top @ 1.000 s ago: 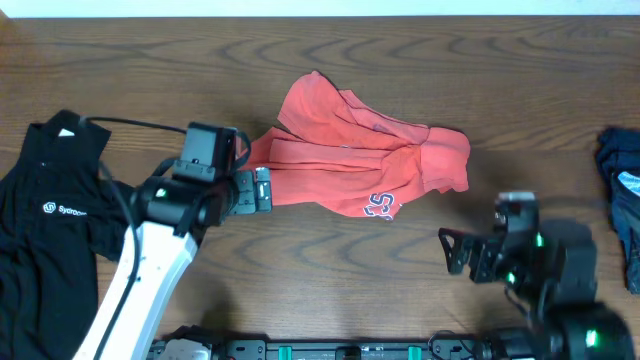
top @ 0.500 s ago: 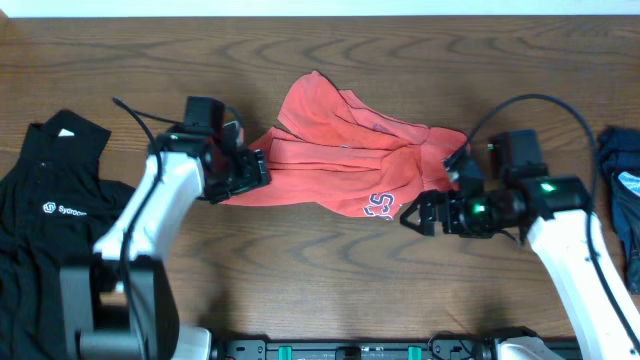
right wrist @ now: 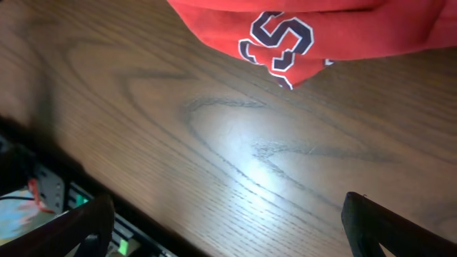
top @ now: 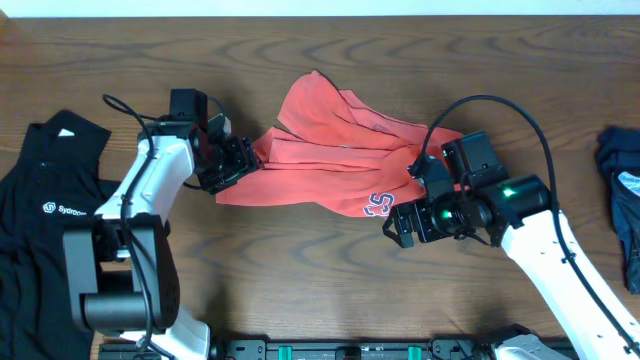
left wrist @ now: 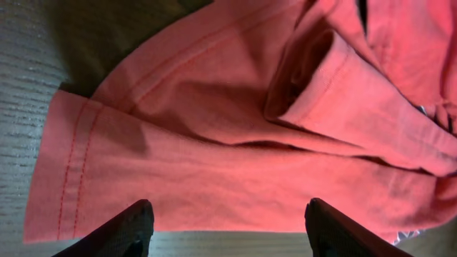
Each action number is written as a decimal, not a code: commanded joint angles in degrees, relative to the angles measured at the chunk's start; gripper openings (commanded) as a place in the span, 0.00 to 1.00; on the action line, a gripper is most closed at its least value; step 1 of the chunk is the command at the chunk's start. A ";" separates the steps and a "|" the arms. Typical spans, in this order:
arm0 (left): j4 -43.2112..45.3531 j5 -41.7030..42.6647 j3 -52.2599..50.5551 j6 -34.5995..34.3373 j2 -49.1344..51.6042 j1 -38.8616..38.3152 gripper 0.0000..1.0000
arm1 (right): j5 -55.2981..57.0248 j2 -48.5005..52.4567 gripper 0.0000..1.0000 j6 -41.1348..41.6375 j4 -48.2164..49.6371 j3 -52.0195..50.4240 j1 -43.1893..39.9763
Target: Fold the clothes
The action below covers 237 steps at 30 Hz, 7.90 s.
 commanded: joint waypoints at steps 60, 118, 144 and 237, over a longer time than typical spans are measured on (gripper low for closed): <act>-24.83 -9.38 2.84 -1.81 -37.59 -4.20 0.06 | 13.42 17.68 0.99 12.66 17.31 1.75 -8.20; -21.81 -24.00 25.66 1.40 -35.34 -4.20 0.06 | 19.02 10.75 0.01 6.99 -3.21 45.99 -17.05; -22.27 -24.83 45.79 1.77 -36.96 -4.22 0.06 | 16.79 10.75 0.01 3.98 -19.61 76.30 -30.21; -25.49 -6.05 50.10 -0.85 30.49 -3.76 0.56 | 0.61 51.47 0.01 -5.70 -6.08 88.87 -19.76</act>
